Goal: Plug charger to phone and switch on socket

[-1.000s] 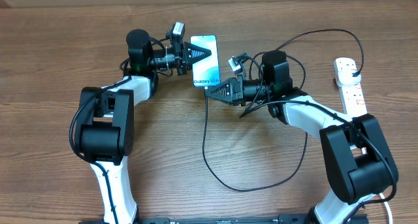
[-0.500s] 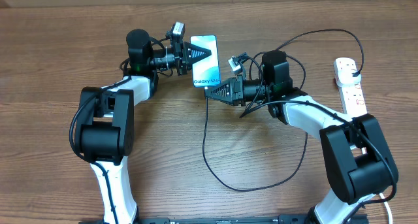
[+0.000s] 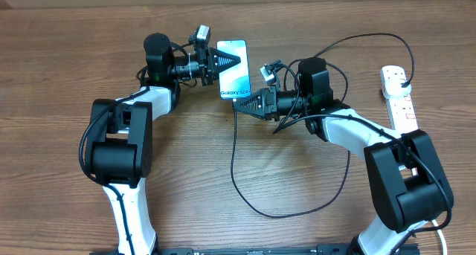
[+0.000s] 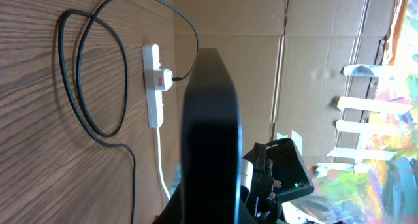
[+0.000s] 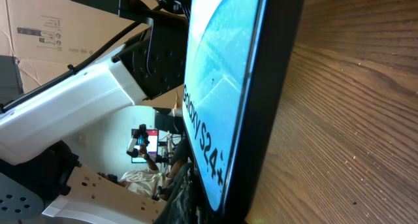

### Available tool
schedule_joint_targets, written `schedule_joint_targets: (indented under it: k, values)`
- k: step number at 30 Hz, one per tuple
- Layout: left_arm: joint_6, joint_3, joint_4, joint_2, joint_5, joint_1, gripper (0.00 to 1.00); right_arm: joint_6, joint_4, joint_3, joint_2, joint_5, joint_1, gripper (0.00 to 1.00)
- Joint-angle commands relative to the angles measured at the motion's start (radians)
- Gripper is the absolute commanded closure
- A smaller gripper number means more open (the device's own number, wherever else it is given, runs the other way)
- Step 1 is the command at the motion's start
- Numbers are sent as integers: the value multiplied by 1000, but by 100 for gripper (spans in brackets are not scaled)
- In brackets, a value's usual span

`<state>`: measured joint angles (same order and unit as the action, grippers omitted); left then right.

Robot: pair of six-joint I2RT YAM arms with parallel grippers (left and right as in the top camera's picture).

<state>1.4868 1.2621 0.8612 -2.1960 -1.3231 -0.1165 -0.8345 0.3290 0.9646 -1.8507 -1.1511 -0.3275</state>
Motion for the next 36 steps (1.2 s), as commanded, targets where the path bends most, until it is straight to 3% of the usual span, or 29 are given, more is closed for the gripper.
schedule_joint_targets:
  k: [1,36]
  values:
    - [-28,19,10,3,-47,-7,96,-3,11,1,-9,31,17,96]
    - [10,19,10,3,-42,-9,95,-38,47,1,-9,113,29,96]
